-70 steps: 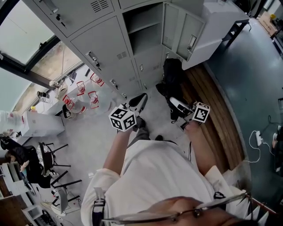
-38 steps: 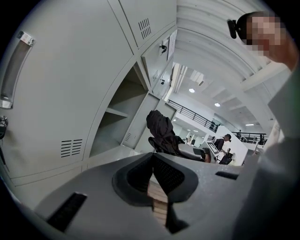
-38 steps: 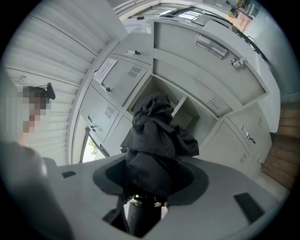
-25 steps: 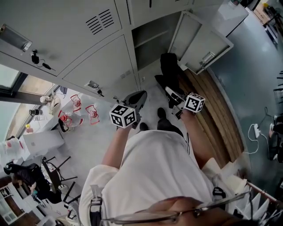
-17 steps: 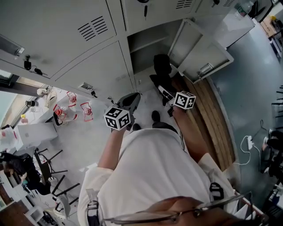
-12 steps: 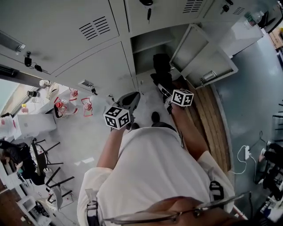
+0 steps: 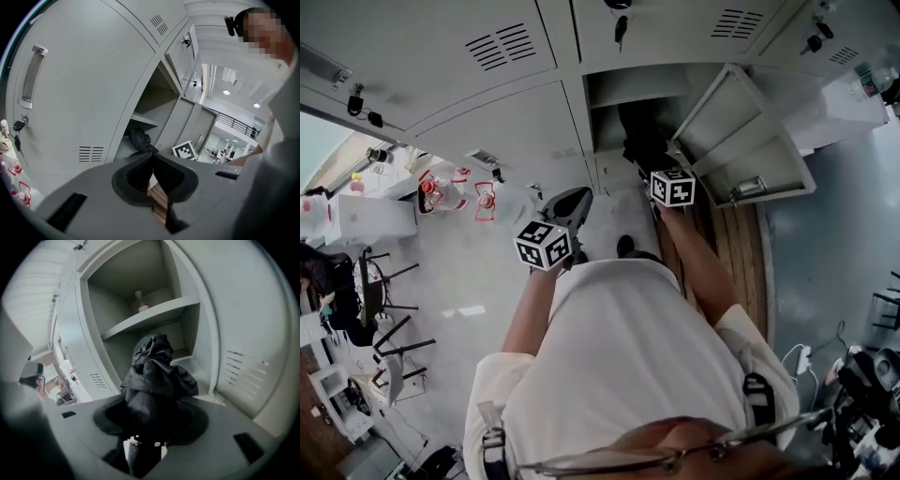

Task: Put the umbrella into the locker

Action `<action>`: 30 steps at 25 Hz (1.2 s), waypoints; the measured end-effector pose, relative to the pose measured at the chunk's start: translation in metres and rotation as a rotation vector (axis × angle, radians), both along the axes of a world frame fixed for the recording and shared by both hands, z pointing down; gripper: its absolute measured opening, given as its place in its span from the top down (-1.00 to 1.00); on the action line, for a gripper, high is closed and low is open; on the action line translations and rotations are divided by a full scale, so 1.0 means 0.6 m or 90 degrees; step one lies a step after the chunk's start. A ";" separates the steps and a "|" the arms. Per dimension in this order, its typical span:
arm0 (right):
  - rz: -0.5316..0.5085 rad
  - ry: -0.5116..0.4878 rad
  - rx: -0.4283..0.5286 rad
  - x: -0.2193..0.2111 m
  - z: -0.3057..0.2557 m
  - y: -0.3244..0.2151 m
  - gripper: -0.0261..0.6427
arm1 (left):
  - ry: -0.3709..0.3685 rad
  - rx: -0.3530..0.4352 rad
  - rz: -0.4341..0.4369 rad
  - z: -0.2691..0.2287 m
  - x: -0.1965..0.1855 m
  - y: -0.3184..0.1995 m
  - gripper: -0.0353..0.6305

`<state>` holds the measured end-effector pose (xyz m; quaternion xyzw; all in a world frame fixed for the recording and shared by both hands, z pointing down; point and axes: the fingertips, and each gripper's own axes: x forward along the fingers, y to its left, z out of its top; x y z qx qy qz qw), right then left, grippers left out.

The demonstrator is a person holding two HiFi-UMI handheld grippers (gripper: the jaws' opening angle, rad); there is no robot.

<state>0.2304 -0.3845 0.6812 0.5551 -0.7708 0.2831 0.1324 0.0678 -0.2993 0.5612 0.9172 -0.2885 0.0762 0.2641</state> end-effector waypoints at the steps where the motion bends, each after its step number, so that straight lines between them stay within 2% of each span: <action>1: -0.007 0.011 0.006 0.000 0.000 -0.008 0.25 | 0.000 0.000 -0.011 0.001 -0.001 -0.001 0.88; 5: -0.034 0.045 0.016 0.002 0.014 -0.039 0.25 | -0.001 -0.002 -0.047 0.006 -0.003 -0.007 0.88; 9: -0.061 0.090 0.003 0.003 0.028 -0.065 0.25 | -0.002 -0.003 -0.069 0.010 0.001 -0.011 0.88; 16: -0.107 0.179 0.015 -0.016 0.034 -0.121 0.25 | -0.001 -0.011 -0.104 0.020 0.004 -0.011 0.88; 20: -0.114 0.222 0.021 -0.017 0.038 -0.157 0.24 | 0.001 -0.013 -0.126 0.021 -0.002 -0.017 0.88; 26: -0.147 0.258 0.055 -0.034 0.042 -0.201 0.24 | -0.001 -0.007 -0.145 0.017 0.000 -0.026 0.88; 30: -0.158 0.278 0.045 -0.036 0.044 -0.211 0.23 | -0.002 -0.007 -0.158 0.017 -0.001 -0.029 0.88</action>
